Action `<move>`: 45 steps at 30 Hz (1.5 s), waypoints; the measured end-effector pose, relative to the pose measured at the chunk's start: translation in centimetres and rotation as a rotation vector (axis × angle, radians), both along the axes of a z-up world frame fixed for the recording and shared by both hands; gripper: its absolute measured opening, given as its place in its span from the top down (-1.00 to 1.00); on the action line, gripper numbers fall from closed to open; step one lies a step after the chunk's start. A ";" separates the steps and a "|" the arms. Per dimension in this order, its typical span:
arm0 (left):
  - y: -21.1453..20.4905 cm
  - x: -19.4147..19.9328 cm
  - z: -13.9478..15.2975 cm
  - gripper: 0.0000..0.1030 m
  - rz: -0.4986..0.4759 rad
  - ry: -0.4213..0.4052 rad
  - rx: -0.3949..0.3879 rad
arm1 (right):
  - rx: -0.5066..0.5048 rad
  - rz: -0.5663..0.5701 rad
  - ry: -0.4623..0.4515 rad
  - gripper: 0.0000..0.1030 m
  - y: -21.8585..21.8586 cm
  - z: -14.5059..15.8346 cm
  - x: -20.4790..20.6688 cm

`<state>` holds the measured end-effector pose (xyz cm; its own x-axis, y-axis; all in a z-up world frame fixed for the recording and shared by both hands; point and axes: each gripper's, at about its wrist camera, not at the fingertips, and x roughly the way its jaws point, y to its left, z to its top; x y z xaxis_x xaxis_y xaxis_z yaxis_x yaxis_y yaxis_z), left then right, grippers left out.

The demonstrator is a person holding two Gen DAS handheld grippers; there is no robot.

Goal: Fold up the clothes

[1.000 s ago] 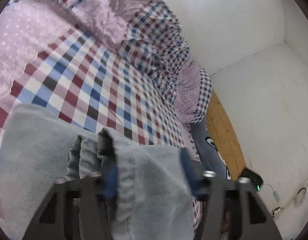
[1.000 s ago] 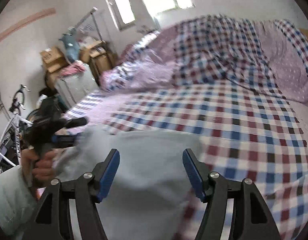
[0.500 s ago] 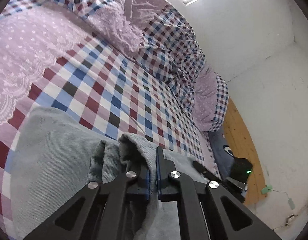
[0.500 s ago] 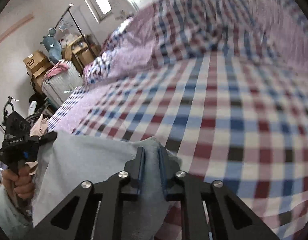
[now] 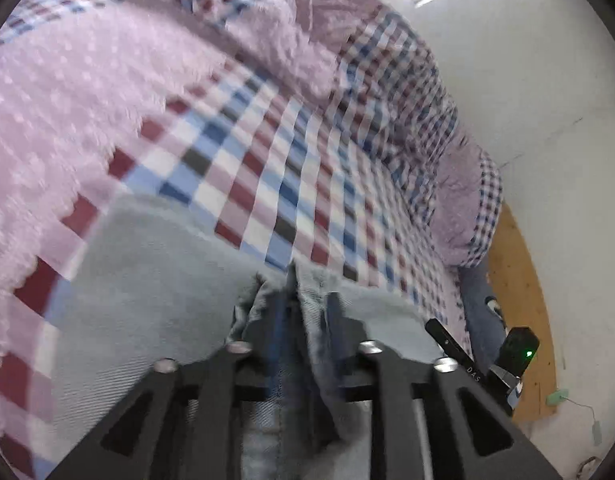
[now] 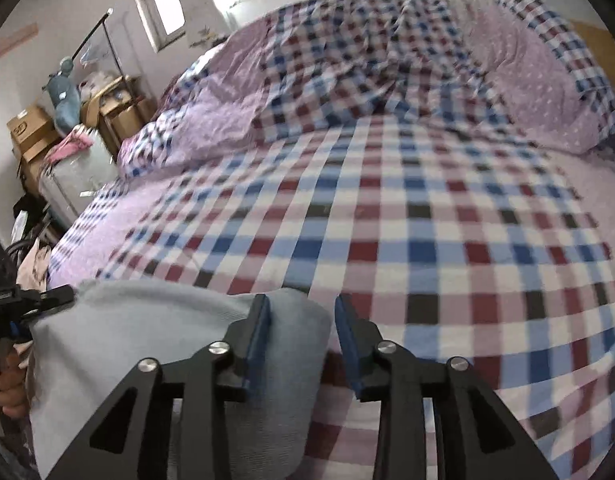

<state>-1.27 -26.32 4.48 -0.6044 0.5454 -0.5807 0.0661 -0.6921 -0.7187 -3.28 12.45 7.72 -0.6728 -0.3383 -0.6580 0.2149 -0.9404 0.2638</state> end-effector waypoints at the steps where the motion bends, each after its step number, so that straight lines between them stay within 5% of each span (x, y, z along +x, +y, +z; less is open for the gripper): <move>1: -0.5 0.5 0.5 -0.06 0.021 0.021 0.002 | -0.007 -0.013 0.014 0.17 0.3 0.6 0.2; 2: -0.9 0.9 1.0 -0.29 0.041 0.041 0.003 | -0.021 -0.015 0.027 0.12 0.5 1.3 0.7; 13: 1.1 5.7 3.3 -0.30 -0.079 0.095 -0.104 | -0.031 0.206 0.105 -0.03 -5.3 4.8 7.5; 21: 2.3 12.5 2.7 -0.30 -0.126 0.063 -0.051 | 0.123 0.371 0.137 -0.03 -6.1 3.1 18.6; 24: 3.9 13.8 2.3 -0.30 -0.151 0.038 -0.090 | 0.201 0.406 0.144 -0.03 -6.3 1.9 21.7; 27: 4.6 14.5 2.3 -0.29 -0.126 0.017 -0.140 | 0.292 0.405 0.157 -0.03 -6.4 0.9 23.6; 34: 3.8 16.1 1.7 -0.30 -0.039 -0.014 -0.092 | 0.414 0.330 0.199 -0.02 -5.5 0.1 23.8; 36: 3.7 16.1 1.2 -0.30 -0.031 -0.027 -0.058 | 0.433 0.339 0.223 0.06 -5.8 0.2 24.1; 40: 3.6 15.9 0.1 -0.44 -0.015 -0.054 0.011 | 0.405 0.358 0.254 0.70 -6.4 1.0 24.2; 43: 3.4 15.9 -0.6 -0.43 0.002 -0.068 0.065 | 0.422 0.351 0.284 0.83 -7.2 1.4 24.6; 45: 2.7 16.3 -0.6 -0.11 0.029 -0.053 0.110 | 0.415 0.348 0.289 0.89 -7.2 1.6 24.7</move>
